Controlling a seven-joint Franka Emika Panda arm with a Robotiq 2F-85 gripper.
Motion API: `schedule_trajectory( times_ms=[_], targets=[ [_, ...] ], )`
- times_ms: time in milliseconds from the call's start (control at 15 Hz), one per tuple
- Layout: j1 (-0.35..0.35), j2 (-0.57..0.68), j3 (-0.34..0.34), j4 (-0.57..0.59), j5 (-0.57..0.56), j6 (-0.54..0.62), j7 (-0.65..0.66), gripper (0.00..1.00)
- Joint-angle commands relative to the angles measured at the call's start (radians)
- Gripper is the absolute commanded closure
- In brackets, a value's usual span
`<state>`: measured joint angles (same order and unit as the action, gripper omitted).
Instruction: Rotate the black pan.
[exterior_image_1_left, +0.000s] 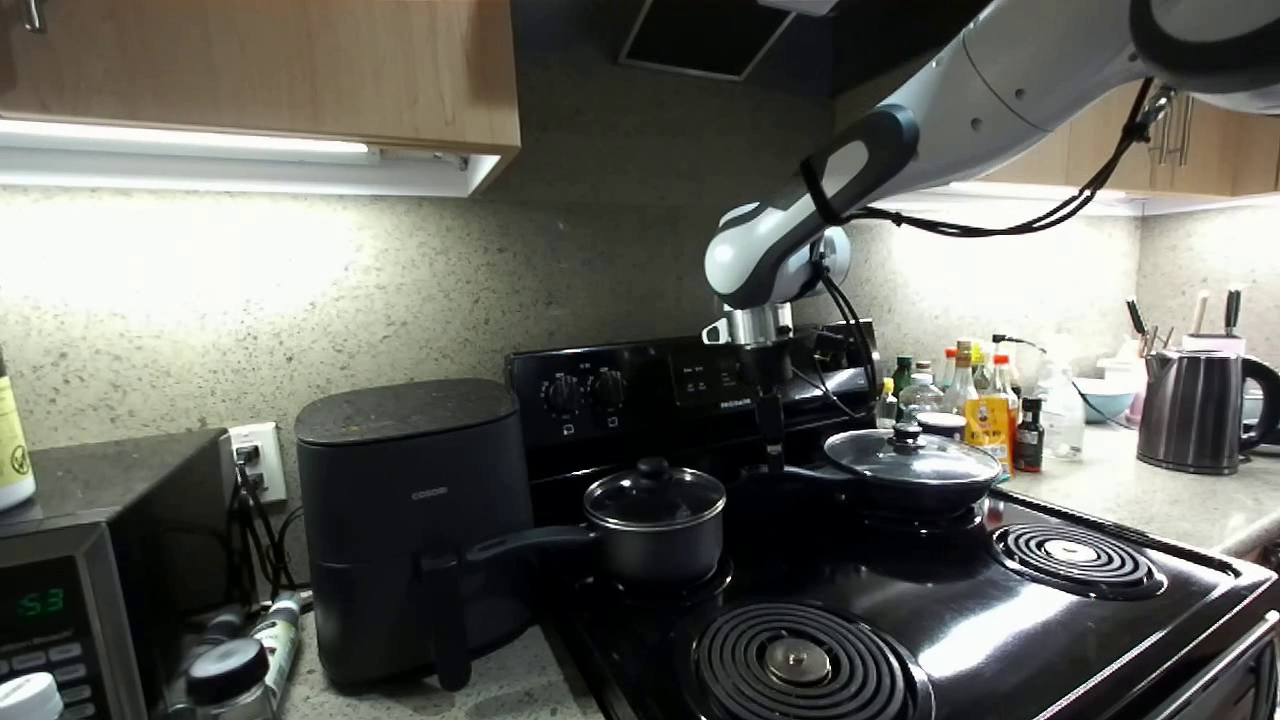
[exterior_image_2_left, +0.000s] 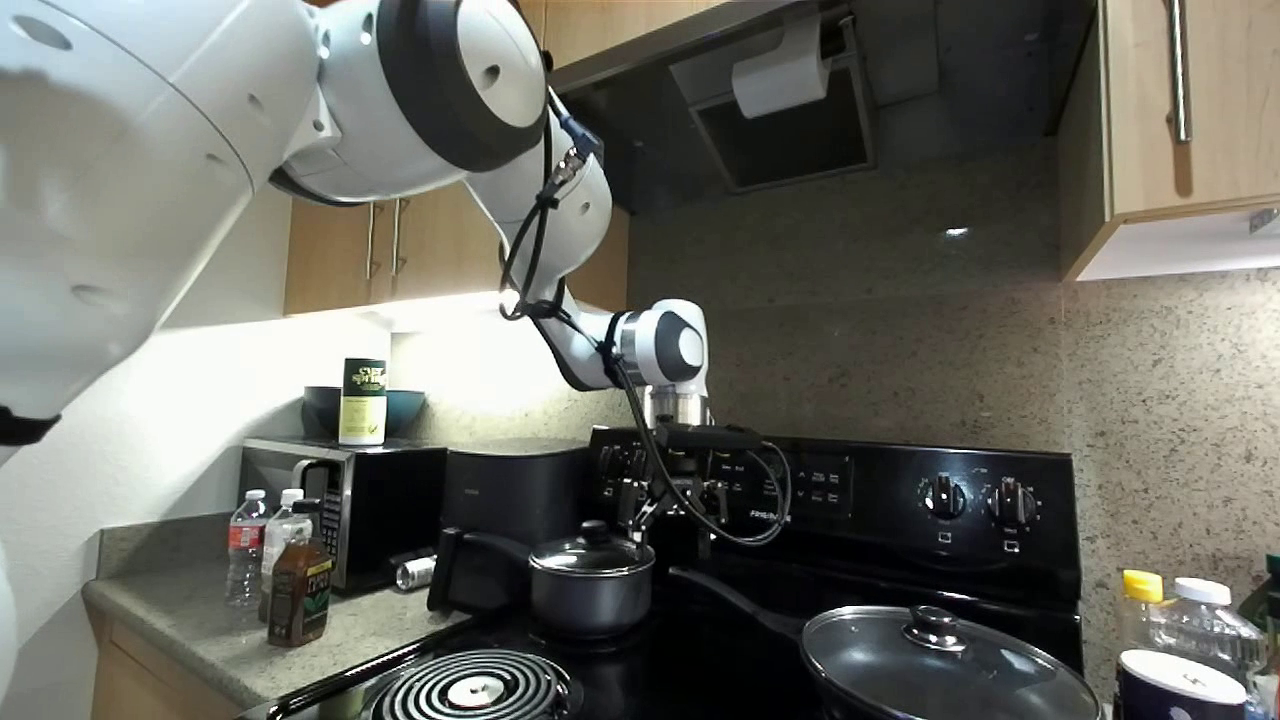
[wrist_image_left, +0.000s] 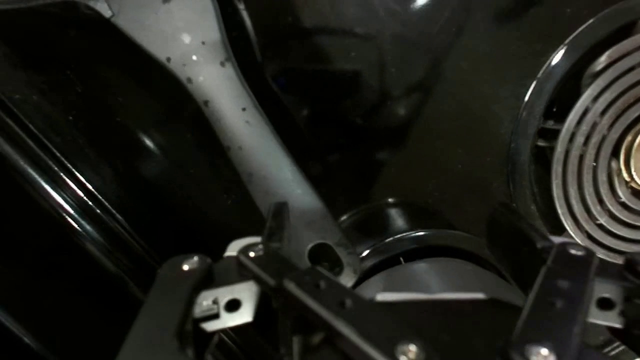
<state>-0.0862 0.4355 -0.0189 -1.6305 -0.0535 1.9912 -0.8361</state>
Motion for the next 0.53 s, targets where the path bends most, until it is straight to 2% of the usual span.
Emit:
schedule_trajectory(
  times_ms=[0, 200, 267, 333, 467],
  targets=[
    [-0.046, 0.089, 0.016, 0.115, -0.018, -0.021, -0.115, 0.0],
    [-0.067, 0.145, 0.023, 0.184, -0.008, -0.028, -0.182, 0.0],
    [-0.068, 0.162, 0.026, 0.206, -0.007, -0.035, -0.194, 0.09],
    [-0.069, 0.176, 0.027, 0.224, -0.008, -0.042, -0.203, 0.25],
    [-0.067, 0.192, 0.029, 0.249, -0.009, -0.065, -0.21, 0.36]
  ],
)
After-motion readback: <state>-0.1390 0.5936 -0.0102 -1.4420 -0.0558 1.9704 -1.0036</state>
